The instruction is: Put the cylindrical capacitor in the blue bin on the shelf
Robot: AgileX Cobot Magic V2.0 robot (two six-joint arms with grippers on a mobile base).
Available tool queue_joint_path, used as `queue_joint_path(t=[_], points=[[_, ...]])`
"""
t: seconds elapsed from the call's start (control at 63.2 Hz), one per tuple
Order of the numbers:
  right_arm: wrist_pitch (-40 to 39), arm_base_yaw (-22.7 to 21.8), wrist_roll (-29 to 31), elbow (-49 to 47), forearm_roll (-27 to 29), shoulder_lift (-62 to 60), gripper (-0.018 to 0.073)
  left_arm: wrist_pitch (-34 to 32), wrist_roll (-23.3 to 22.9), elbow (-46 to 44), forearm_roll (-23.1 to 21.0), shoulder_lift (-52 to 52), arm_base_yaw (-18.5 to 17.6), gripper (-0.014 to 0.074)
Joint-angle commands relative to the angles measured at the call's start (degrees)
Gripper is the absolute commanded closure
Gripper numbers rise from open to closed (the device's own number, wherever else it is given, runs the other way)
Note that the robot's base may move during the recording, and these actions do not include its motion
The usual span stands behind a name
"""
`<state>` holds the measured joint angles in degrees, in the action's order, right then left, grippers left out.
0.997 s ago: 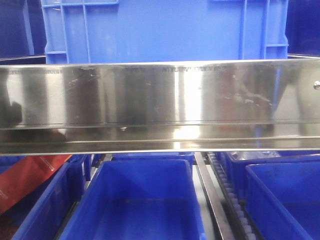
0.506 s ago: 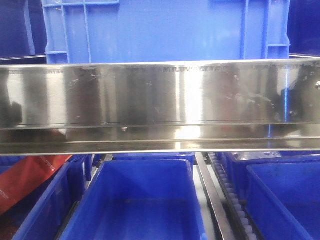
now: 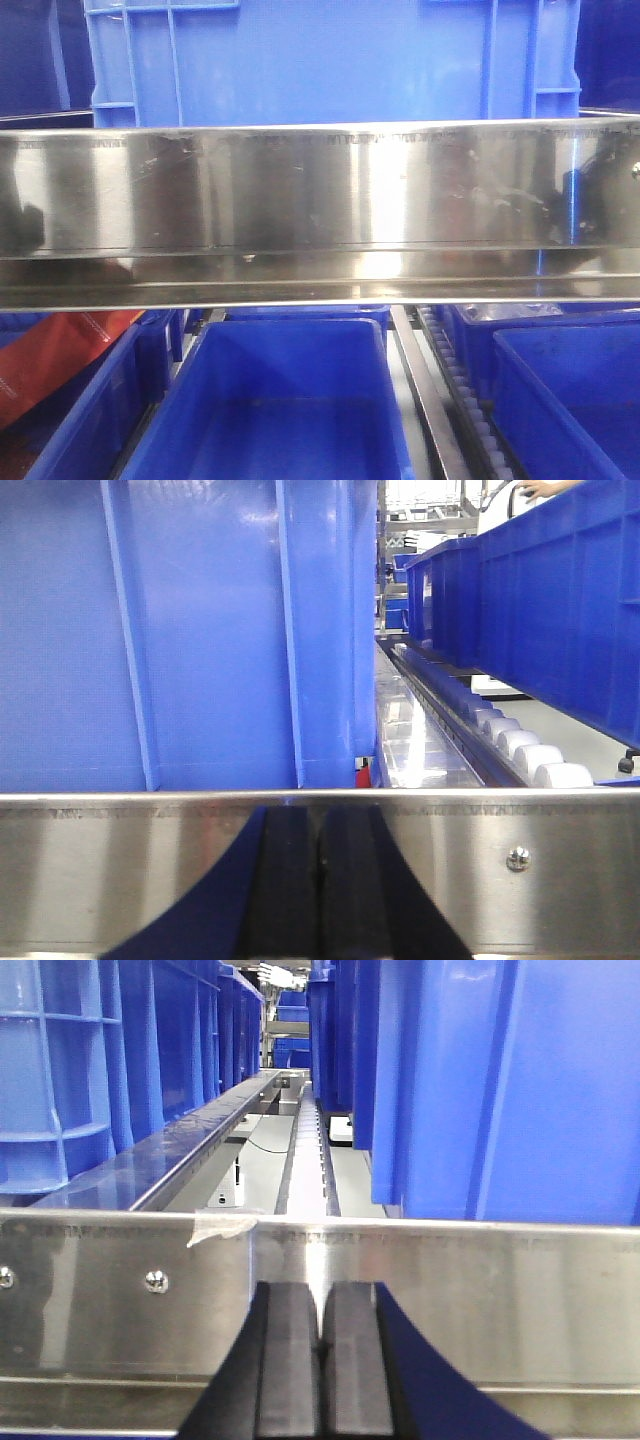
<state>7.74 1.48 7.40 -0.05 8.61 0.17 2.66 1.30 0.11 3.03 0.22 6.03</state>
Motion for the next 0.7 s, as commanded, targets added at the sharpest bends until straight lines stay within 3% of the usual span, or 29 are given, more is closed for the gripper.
queue_joint_path(t=[0.0,0.68], points=[[-1.82,-0.23,0.2,0.05,-0.3,-0.17,0.0722,-1.08,-0.03,-0.11,-0.22,-0.22,-0.4,0.0708],[-1.82,-0.23,0.2,0.05,-0.3,-0.17,0.0722,-1.08,-0.03,-0.11,-0.22,-0.22,-0.4,0.0708]])
